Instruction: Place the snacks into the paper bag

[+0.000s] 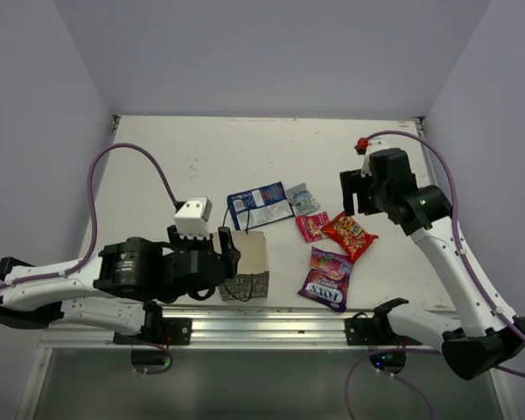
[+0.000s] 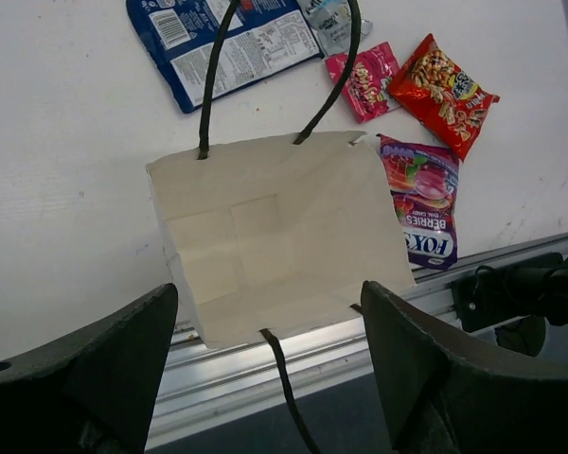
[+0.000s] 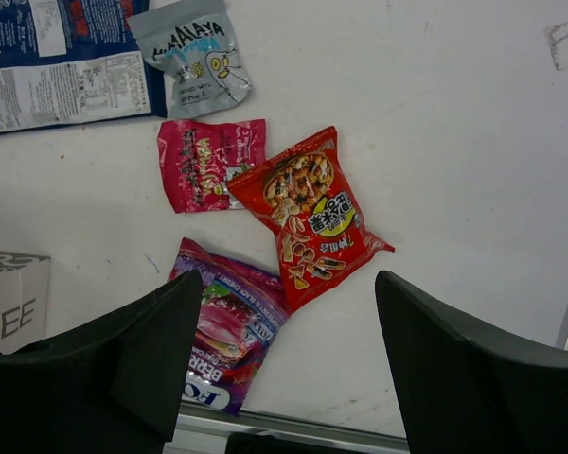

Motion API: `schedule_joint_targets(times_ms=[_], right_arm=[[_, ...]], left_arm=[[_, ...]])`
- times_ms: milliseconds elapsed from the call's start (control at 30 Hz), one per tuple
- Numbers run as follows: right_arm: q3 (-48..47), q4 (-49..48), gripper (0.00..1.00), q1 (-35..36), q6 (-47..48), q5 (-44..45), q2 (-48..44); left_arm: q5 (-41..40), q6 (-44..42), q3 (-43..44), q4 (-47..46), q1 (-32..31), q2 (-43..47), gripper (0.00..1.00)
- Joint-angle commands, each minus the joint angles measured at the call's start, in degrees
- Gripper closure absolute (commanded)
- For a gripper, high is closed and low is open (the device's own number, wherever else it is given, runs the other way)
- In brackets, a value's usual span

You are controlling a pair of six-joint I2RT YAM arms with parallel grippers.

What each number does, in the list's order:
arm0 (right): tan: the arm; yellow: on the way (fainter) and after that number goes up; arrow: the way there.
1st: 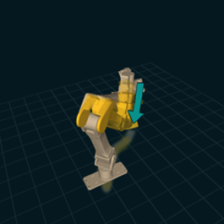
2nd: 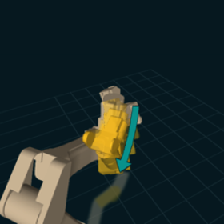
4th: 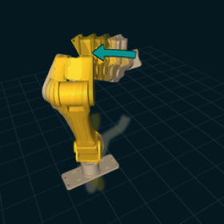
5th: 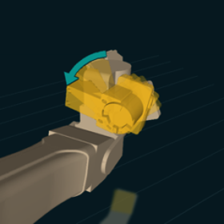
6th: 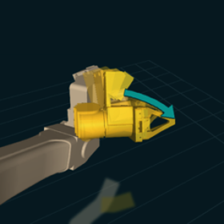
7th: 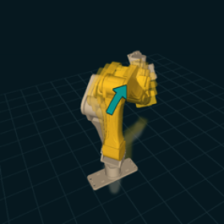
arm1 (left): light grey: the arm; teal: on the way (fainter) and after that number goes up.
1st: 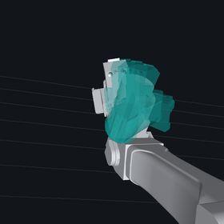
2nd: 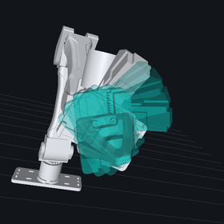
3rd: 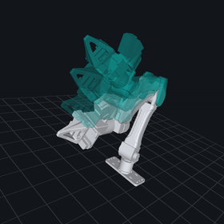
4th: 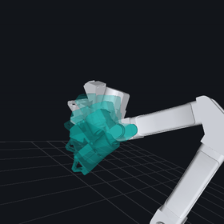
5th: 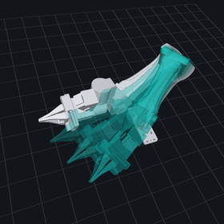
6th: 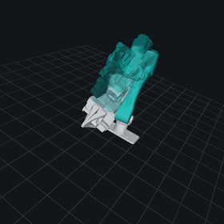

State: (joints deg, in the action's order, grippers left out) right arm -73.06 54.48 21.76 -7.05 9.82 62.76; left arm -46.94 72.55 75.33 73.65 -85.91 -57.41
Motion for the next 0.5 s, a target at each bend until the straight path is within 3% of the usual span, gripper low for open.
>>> schedule_joint_targets(times_ms=[0, 200, 467], right_arm=[[-0.86, 0.02, 0.22, 0.48, 0.72, -1.30, 1.13], [-0.51, -2.27, 0.22, 0.65, 0.28, -3.32, 1.22], [0.45, -3.94, 0.22, 1.09, 0.28, -4.28, 2.36]], left_arm=[[-3.07, 3.82, 0.35, 1.76, 0.04, -0.52, 0.18], [-3.77, 8.82, -5.80, 1.76, 0.48, 1.59, 0.28], [-6.93, 9.71, -8.88, 1.76, 2.76, 2.91, 0.33]])
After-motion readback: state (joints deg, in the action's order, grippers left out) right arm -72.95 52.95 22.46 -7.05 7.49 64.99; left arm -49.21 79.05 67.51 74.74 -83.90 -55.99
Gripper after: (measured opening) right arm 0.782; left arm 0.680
